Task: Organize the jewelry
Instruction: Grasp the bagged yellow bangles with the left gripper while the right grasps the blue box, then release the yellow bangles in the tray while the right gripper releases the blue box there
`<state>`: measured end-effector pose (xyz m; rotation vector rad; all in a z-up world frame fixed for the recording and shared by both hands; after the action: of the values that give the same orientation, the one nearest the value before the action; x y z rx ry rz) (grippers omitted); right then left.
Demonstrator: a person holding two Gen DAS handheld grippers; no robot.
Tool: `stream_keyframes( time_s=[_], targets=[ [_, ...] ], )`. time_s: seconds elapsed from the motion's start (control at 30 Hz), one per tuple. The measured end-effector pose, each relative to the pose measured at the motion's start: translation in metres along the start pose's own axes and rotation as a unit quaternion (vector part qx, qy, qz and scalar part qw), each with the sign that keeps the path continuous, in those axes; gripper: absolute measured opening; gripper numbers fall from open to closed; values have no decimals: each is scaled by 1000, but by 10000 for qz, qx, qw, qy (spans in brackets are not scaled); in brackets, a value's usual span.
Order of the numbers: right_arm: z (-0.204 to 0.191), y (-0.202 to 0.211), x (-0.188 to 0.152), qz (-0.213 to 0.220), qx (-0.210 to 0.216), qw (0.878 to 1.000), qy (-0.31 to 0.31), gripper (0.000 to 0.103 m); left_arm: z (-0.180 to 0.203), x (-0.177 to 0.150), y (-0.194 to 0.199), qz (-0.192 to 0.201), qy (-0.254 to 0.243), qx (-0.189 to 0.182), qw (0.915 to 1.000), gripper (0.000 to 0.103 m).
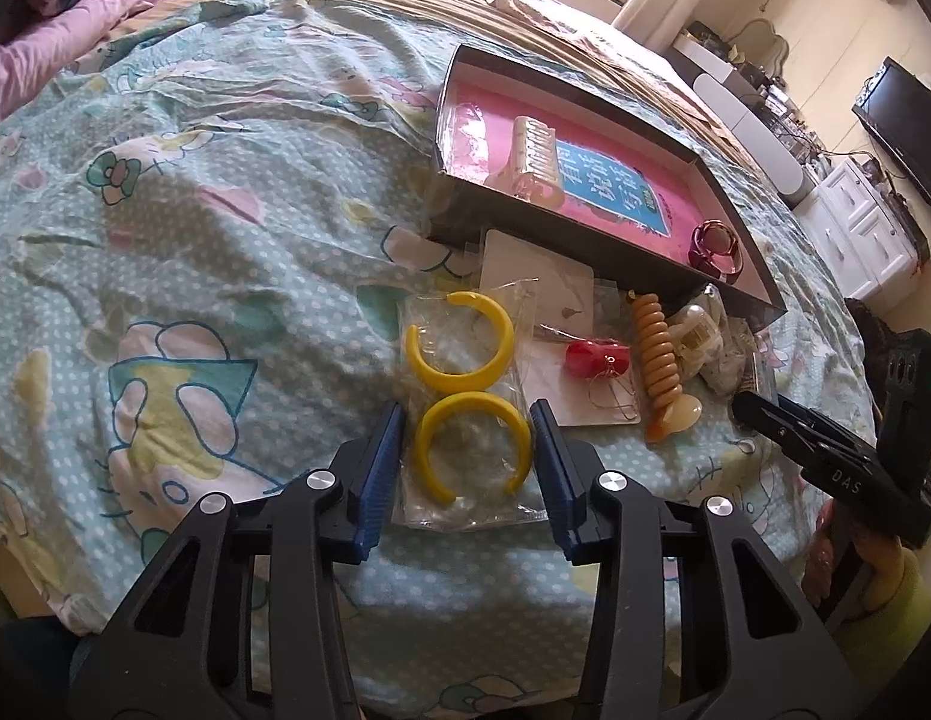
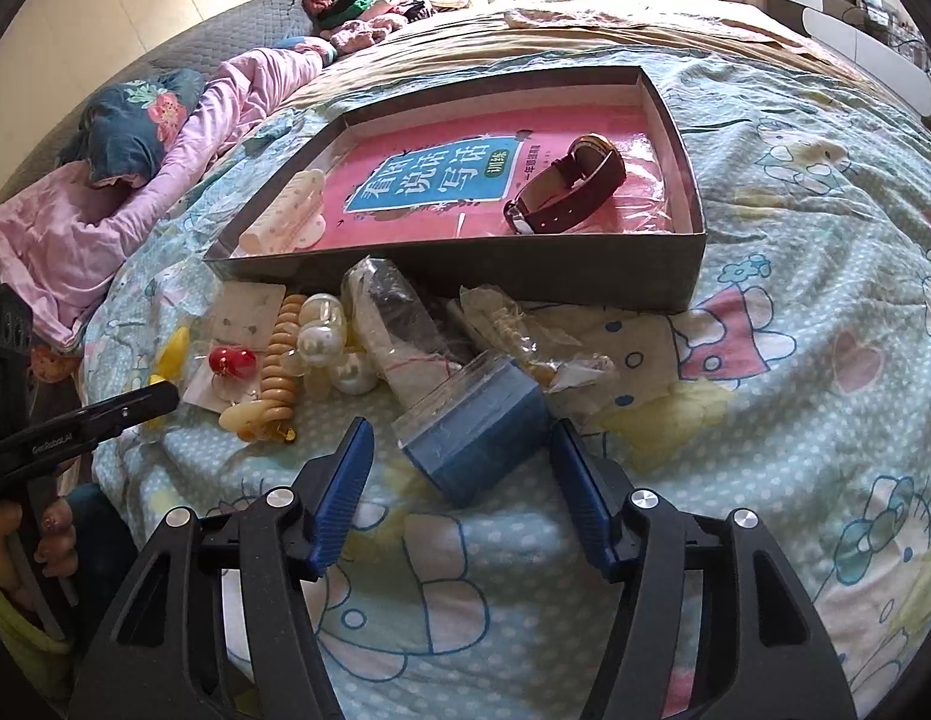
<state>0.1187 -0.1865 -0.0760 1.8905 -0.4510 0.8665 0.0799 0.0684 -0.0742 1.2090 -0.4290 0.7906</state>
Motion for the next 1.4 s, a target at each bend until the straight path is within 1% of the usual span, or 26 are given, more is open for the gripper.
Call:
stream_keyframes(
  time_s=[0.13,0.23,0.47,0.8,0.97,1.1,1.4],
  targets=[
    [3,-6,1,33,-29,10000,20,51,1,2,4,79,-35,-2,10000,34],
    [4,-6,1,90,-1,10000,34,50,3,2,8,131,-75,6,9999,34],
    [1,7,2,159,145,9998,20,49,8,6,16,275,-212,19,9994,34],
    [-27,36,6,369,502,9976,288,49,12,14,34,545,-235,6,9982,34],
    [-37,45,12,498,571,9964,388,49,14,17,41,635,-246,7,9977,34],
    [-43,53,18,603,641,9952,432,49,21,21,48,741,-331,-5,9967,34],
    [-51,64,29,809,749,9926,510,49,43,31,50,826,-429,-124,9956,34]
  ],
)
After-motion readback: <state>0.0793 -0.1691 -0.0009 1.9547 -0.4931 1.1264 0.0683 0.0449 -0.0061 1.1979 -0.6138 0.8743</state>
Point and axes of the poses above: each gripper's, at about its wrist camera, not at the fingertips, and y roughly against the way its jaws point, z to its right, x to its top, the point moved 1 cm from there along -y, roughly the way its jaws point, and after that the axes turned 14 degrees about z, right-handed, at the moved point
